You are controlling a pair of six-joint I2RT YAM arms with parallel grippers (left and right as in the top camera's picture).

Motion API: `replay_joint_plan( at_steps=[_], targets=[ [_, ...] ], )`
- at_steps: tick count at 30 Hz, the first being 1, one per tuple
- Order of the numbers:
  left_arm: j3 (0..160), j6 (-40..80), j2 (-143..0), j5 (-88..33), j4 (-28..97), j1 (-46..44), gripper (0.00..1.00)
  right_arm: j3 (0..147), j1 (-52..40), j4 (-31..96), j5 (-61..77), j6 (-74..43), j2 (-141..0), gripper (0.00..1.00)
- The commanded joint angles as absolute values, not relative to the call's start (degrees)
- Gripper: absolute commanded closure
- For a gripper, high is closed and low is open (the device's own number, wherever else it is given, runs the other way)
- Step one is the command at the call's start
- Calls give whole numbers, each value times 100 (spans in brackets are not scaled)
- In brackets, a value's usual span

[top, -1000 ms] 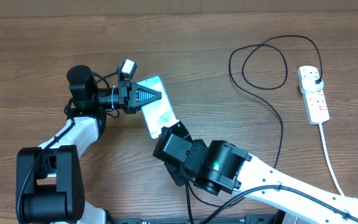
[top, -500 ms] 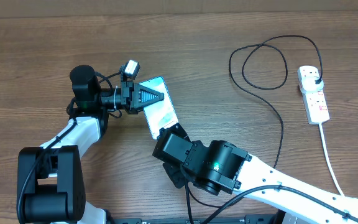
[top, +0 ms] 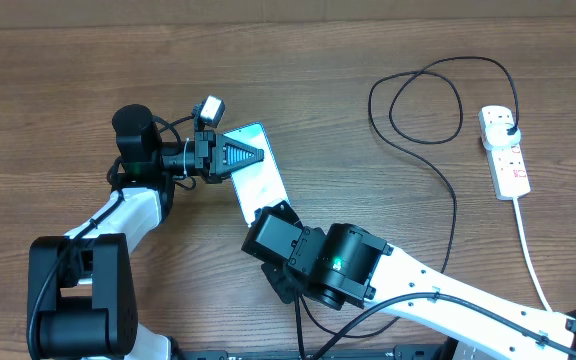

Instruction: Plug charger to phone and switch on socket

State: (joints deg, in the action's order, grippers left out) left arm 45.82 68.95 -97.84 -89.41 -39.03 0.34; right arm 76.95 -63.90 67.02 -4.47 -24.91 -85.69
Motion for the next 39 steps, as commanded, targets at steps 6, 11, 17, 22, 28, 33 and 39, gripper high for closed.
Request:
replay_joint_plan(
  at_steps=[6, 11, 17, 22, 28, 33, 39],
  targets=[
    [4665, 6685, -9771, -9067, -3946, -3, 96, 7682, -6412, 6716, -434, -2217, -8543, 96],
    [4665, 6687, -9771, -9070, -3944, -3, 96, 7682, -6412, 6722, -416, -2217, -8543, 96],
    [4665, 6692, -9771, -9067, -3940, -3, 96, 7682, -6412, 6759, -410, -2226, -8545, 96],
    [4665, 6709, -9771, -9067, -3927, -3, 96, 7682, -6359, 6755, -113, -2226, -8578, 96],
    [4665, 6709, -9771, -9070, -3927, -3, 96, 7682, -6222, 6735, -117, -2224, -8586, 96],
    [4665, 6657, -9771, -9070, -3929, -3, 96, 7682, -6069, 6764, -110, -2226, -8586, 96],
    [4665, 6659, -9771, -9067, -3929, -3, 96, 7682, -6062, 6685, 32, -2222, -8586, 96]
  ],
)
